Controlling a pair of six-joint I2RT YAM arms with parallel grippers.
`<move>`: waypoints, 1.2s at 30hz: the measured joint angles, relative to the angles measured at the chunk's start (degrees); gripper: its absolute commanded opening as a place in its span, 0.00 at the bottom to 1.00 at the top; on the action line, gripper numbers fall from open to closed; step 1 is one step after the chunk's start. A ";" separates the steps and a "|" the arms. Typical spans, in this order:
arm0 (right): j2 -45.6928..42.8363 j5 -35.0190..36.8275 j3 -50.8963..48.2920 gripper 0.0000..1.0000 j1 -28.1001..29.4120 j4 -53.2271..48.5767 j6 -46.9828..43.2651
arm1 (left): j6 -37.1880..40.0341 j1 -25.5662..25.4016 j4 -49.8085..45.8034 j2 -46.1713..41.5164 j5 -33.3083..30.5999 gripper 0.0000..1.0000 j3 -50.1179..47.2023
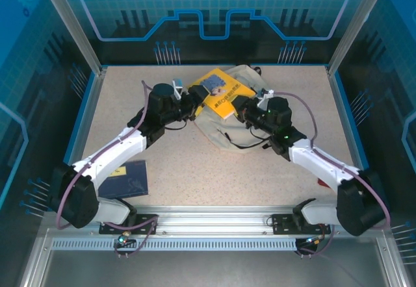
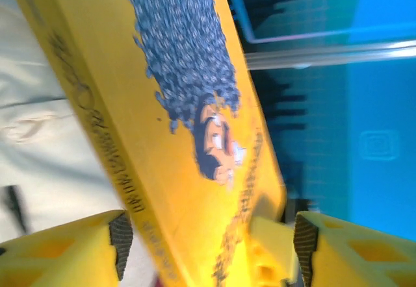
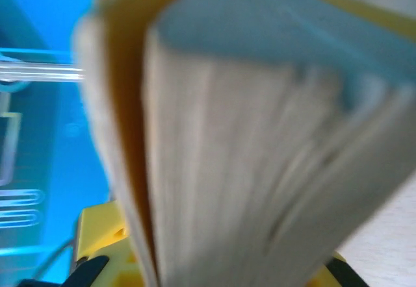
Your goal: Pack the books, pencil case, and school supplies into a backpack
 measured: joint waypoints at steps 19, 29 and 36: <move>-18.08 10.56 12.57 0.05 -22.18 -58.64 -37.20 | 33.64 -15.45 -25.92 25.40 0.70 0.73 29.09; -23.39 8.31 12.39 0.05 -37.66 -68.48 -43.89 | 45.75 -22.62 -36.04 46.64 -3.67 0.67 53.05; -23.87 4.37 10.29 0.05 -40.00 -68.89 -44.92 | 49.90 -24.20 -40.63 55.34 -7.58 0.53 63.04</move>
